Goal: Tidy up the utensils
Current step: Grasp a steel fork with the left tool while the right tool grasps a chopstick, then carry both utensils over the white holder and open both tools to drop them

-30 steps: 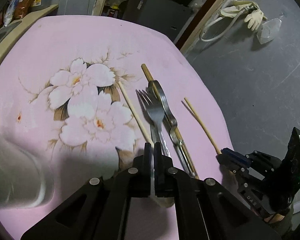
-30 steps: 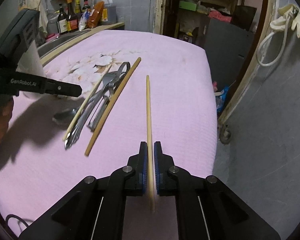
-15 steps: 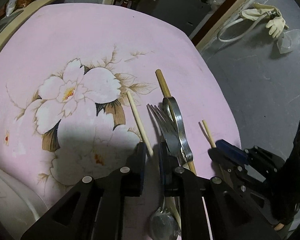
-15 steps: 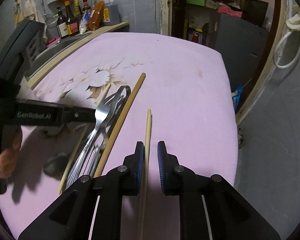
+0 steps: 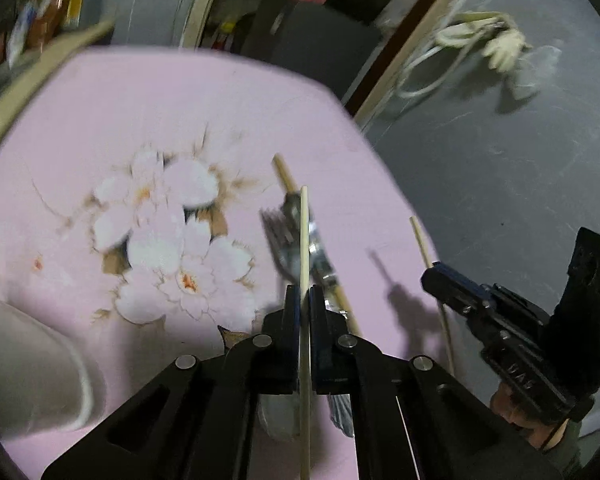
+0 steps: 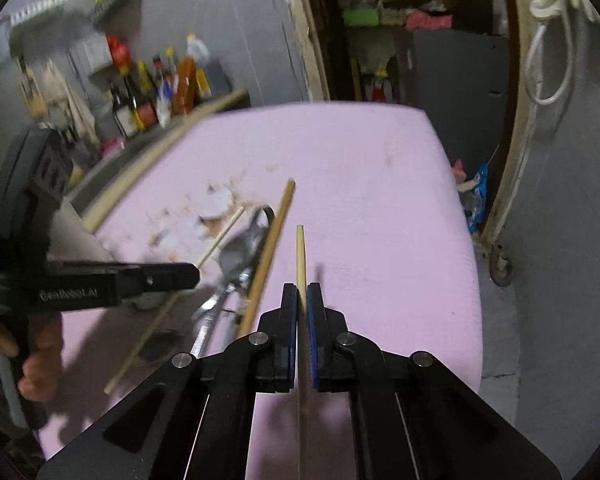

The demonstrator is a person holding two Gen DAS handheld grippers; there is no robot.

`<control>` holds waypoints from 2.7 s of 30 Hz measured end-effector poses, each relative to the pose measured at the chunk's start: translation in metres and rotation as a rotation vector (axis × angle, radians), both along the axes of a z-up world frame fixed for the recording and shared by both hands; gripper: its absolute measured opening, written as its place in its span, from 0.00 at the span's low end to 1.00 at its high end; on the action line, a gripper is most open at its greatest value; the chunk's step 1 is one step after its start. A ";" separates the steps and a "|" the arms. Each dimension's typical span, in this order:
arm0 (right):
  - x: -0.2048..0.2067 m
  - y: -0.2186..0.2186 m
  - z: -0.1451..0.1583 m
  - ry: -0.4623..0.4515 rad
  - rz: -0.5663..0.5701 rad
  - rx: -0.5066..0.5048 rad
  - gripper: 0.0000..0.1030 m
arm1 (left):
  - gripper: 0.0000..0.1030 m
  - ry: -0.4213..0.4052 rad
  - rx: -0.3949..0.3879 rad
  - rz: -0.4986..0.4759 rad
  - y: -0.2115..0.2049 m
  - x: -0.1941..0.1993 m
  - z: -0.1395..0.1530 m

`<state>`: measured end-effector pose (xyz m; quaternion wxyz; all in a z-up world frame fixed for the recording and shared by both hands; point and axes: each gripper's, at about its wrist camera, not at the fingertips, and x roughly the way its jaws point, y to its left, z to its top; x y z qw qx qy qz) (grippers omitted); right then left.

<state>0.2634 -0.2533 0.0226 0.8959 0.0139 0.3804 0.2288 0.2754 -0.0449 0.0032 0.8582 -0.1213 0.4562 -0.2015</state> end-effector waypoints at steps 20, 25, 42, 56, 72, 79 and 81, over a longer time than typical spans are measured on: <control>-0.079 0.089 0.127 -0.750 0.036 0.295 0.03 | 0.02 -0.742 0.028 0.117 0.079 -0.100 0.145; -0.059 0.127 0.140 -0.738 0.110 0.413 0.03 | 0.02 -0.769 0.028 0.227 0.135 -0.095 0.156; -0.038 0.215 0.110 -0.742 0.205 0.513 0.03 | 0.02 -0.754 0.024 0.399 0.230 -0.064 0.112; -0.033 0.225 0.075 -0.694 0.250 0.405 0.03 | 0.02 -0.686 0.063 0.341 0.223 -0.057 0.080; -0.043 0.203 0.068 -0.643 0.290 0.318 0.18 | 0.13 -0.651 -0.007 0.261 0.208 -0.080 0.084; -0.052 0.177 0.083 -0.676 0.238 0.312 0.30 | 0.34 -0.702 -0.048 0.250 0.190 -0.096 0.100; -0.054 0.167 0.087 -0.686 0.213 0.306 0.39 | 0.39 -0.721 -0.055 0.244 0.183 -0.100 0.105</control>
